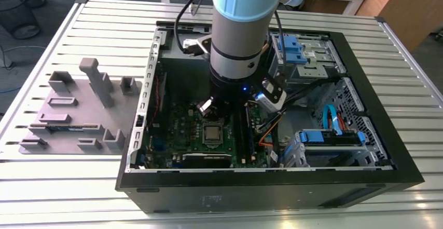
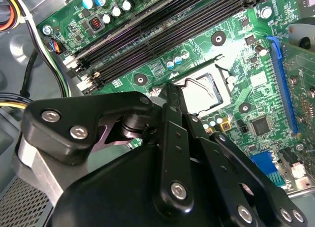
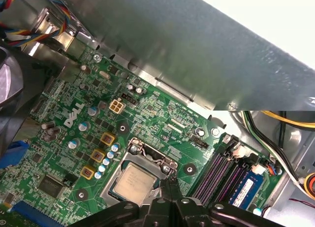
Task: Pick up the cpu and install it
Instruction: 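Install the first cpu locking lever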
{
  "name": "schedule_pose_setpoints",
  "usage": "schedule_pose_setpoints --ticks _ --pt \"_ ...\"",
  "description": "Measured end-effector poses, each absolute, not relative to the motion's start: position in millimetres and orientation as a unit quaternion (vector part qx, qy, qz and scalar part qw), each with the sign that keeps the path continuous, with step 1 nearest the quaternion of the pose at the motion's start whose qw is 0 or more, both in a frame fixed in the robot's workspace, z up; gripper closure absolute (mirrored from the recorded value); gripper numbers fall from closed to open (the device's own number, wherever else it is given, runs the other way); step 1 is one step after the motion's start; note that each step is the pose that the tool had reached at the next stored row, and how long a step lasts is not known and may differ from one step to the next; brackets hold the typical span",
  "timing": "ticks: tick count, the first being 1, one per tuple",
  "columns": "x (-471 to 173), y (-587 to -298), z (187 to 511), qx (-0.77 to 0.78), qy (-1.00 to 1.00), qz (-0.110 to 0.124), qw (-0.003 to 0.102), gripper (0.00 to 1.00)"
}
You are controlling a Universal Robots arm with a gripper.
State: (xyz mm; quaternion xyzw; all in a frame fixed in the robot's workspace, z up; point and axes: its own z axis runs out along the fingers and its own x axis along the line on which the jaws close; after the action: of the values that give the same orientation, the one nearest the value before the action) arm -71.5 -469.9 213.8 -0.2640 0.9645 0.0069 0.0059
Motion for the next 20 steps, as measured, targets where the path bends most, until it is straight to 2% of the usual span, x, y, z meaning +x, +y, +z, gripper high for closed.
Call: schedule_pose_setpoints --ticks 20 --pt "-71.5 -470.8 207.4 -0.264 0.964 0.006 0.006 0.89"
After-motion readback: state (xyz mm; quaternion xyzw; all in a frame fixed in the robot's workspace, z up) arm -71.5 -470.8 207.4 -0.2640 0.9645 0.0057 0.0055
